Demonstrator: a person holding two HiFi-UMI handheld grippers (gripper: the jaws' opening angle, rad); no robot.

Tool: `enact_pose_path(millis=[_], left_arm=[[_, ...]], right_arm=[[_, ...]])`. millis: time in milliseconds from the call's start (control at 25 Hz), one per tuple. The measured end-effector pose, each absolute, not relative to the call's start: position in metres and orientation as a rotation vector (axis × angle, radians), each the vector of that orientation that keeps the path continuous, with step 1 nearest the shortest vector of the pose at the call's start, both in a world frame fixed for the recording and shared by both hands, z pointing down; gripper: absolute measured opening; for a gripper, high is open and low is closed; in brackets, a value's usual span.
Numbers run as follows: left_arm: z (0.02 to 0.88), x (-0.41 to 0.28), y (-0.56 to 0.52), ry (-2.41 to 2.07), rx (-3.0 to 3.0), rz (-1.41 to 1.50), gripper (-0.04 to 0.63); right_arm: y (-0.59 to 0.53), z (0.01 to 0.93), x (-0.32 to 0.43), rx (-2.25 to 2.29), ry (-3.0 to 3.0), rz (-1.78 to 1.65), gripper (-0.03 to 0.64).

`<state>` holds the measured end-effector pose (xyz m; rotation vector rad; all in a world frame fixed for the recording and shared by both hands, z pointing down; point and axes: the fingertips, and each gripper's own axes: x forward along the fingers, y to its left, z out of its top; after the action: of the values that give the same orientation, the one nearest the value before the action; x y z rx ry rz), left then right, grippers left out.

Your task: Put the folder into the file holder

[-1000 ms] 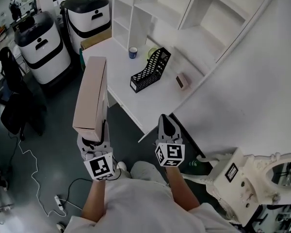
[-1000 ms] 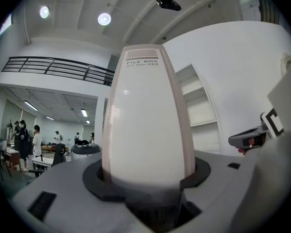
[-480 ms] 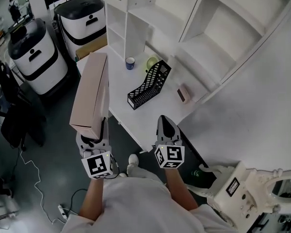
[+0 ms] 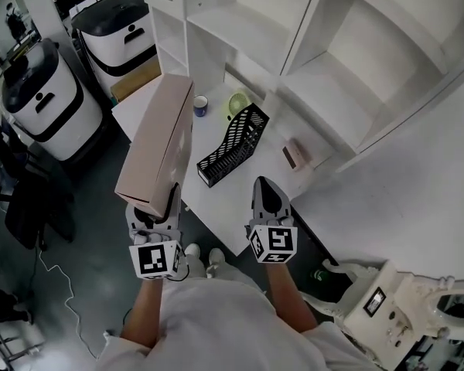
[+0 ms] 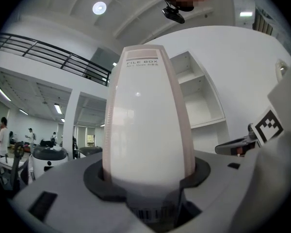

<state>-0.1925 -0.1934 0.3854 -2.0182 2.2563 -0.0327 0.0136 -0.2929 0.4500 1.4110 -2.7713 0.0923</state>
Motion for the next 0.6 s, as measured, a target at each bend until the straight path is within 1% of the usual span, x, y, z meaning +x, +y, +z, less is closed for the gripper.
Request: enact_pose_path(millis=[600], left_arm=[[0.404,-0.157,-0.322,1.729,-2.513,0.013,0.268]], right_arm=[[-0.333,0.441,0.023,1.68,-2.604,0.088,-0.005]])
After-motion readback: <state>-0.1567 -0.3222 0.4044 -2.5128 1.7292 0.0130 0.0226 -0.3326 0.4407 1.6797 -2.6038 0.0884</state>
